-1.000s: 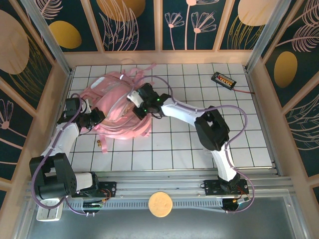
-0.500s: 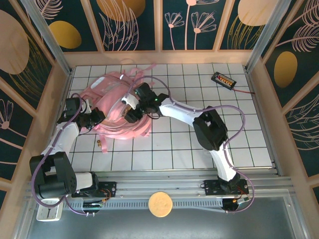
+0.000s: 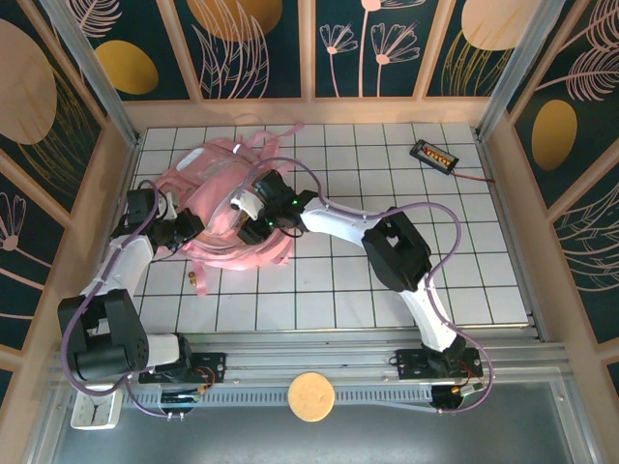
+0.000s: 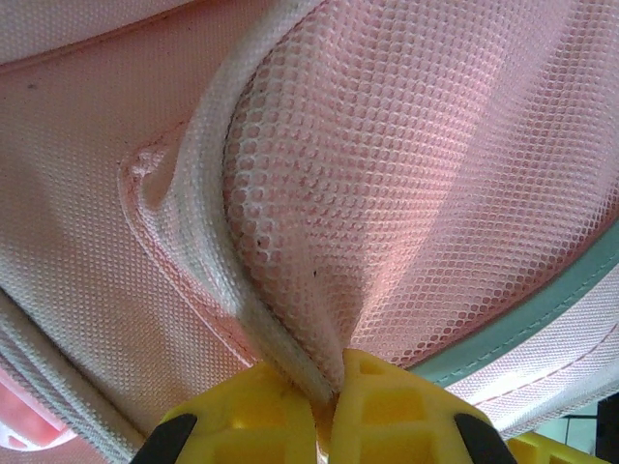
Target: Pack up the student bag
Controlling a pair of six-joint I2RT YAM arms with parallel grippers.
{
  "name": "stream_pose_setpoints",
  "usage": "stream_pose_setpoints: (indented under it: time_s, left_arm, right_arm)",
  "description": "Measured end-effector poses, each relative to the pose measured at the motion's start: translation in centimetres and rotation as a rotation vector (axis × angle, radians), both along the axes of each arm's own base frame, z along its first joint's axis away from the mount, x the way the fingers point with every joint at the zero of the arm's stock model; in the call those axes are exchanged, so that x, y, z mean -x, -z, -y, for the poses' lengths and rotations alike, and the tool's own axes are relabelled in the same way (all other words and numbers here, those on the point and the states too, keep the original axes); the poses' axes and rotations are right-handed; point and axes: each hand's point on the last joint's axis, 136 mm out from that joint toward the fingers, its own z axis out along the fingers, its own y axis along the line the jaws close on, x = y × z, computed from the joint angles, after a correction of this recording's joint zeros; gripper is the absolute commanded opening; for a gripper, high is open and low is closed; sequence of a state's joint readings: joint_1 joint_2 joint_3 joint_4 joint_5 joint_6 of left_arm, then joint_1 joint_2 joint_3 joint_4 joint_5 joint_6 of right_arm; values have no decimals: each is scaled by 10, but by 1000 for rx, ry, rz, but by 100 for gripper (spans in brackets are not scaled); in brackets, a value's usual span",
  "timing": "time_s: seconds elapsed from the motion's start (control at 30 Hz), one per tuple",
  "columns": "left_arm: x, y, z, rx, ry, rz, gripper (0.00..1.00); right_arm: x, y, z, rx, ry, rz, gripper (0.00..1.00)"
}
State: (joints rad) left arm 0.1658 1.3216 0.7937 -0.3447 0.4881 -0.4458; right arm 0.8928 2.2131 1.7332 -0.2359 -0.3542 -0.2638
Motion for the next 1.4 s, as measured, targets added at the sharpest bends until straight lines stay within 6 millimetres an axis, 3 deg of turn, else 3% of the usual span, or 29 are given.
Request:
stream_pose_setpoints:
  time_s: [0.23, 0.27, 0.33, 0.37, 0.6, 0.87, 1.0, 1.4]
  left_arm:
    - [-2, -1, -1, -1, -8, 8, 0]
    - [-2, -1, -2, -1, -10, 8, 0]
    - [-2, -1, -3, -3, -13, 7, 0]
    - [-3, -1, -3, -2, -16, 8, 0]
    - [-5, -4, -5, -7, -21, 25, 0]
    - [-1, -8, 4, 8, 2, 22, 0]
    - [0, -8, 4, 0, 7, 22, 0]
    - [1, -14, 7, -12, 35, 48, 0]
  right_arm:
    - [-8, 7, -7, 17, 74, 127, 42]
    - [-9, 7, -7, 18, 81, 142, 35]
    - [-12, 6, -9, 24, 102, 181, 7]
    - [-13, 6, -9, 27, 109, 192, 0]
    - [-10, 5, -10, 22, 134, 256, 0]
    - [4, -10, 19, -3, 129, 244, 0]
    - [-3, -19, 30, -29, 126, 225, 0]
    - [-10, -24, 37, -40, 82, 163, 0]
